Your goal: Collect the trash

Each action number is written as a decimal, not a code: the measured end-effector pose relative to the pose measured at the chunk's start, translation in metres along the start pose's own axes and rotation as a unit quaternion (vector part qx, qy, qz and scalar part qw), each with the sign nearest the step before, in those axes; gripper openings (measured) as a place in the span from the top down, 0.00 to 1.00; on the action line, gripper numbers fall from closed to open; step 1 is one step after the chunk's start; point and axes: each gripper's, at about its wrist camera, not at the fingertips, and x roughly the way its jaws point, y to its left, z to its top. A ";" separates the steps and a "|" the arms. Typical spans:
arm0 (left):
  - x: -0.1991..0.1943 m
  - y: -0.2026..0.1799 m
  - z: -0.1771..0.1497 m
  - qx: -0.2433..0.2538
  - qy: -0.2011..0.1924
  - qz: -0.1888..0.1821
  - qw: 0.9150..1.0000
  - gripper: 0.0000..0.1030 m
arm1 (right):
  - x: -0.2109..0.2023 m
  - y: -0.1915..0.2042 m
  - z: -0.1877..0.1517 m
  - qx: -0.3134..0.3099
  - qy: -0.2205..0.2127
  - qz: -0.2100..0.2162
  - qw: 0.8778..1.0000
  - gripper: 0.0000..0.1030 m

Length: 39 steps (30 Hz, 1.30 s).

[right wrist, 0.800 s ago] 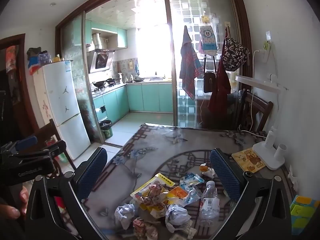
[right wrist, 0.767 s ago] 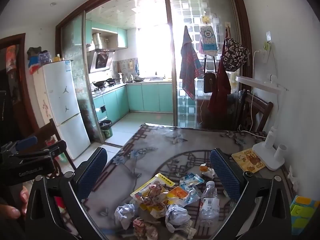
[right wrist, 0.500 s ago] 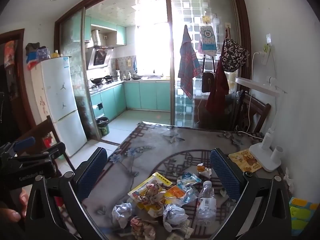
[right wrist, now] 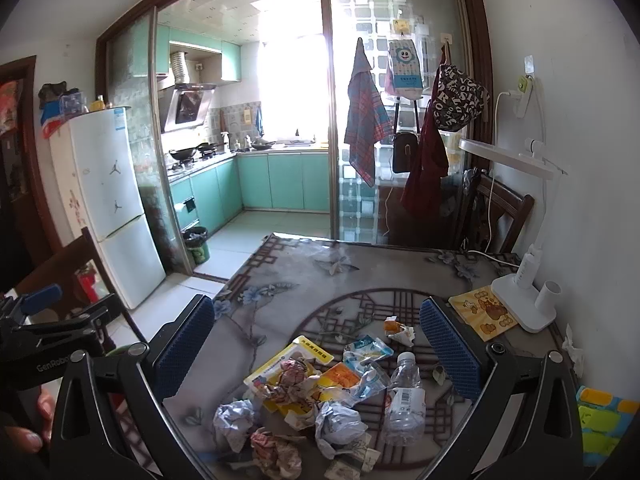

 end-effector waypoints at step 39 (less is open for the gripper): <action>0.029 0.000 -0.001 0.005 0.020 0.016 1.000 0.00 | 0.020 -0.007 0.001 0.007 0.021 -0.006 1.000 0.00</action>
